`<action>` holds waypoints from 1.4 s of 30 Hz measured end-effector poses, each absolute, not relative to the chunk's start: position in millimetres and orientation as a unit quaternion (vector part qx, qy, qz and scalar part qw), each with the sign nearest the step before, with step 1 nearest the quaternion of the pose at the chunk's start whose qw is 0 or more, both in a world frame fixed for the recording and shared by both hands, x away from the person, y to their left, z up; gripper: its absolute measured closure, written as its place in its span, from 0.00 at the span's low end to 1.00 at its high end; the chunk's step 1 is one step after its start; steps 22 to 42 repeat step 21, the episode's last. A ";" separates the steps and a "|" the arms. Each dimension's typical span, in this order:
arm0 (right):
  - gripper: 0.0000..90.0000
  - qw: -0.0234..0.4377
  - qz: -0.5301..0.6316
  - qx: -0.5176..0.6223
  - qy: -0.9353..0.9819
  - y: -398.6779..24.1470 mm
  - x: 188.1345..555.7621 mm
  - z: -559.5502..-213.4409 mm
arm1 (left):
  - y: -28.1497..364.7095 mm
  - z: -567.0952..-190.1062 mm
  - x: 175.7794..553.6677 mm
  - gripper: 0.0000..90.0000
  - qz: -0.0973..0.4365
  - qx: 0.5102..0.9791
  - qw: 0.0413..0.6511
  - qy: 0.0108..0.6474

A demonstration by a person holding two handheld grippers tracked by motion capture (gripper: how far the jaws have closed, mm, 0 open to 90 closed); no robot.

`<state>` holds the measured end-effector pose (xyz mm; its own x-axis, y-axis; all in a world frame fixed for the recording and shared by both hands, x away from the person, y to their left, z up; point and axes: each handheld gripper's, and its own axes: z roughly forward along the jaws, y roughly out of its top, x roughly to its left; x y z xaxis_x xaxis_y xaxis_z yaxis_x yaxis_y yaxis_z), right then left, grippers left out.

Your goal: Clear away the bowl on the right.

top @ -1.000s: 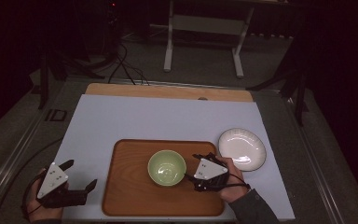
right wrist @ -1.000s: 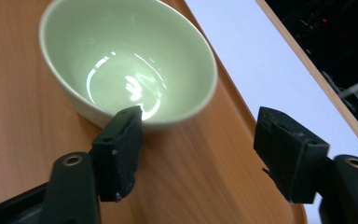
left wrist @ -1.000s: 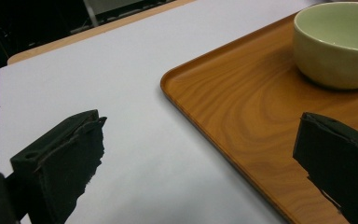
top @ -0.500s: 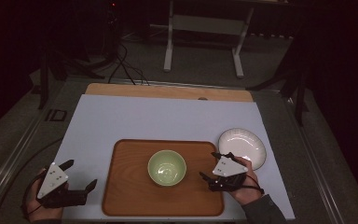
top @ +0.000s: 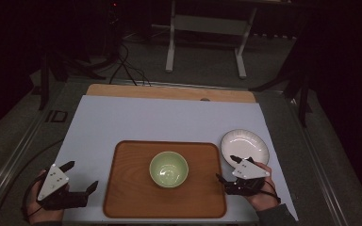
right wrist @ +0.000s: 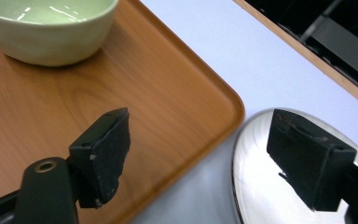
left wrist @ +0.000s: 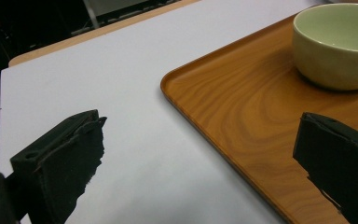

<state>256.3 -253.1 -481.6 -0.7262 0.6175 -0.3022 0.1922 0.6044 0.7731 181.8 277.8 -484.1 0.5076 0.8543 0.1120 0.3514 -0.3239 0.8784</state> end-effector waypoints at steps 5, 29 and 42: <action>0.22 0.283 0.377 0.264 0.842 -269.2 254.4 -484.8 | 277.6 -483.9 181.8 0.02 0.298 0.757 0.424 0.397; 0.22 0.289 0.390 0.314 0.816 -295.3 257.9 -493.3 | 280.5 -483.8 181.4 0.02 0.304 0.752 0.427 0.399; 0.22 0.289 0.390 0.314 0.816 -295.3 257.9 -493.3 | 280.5 -483.8 181.4 0.02 0.304 0.752 0.427 0.399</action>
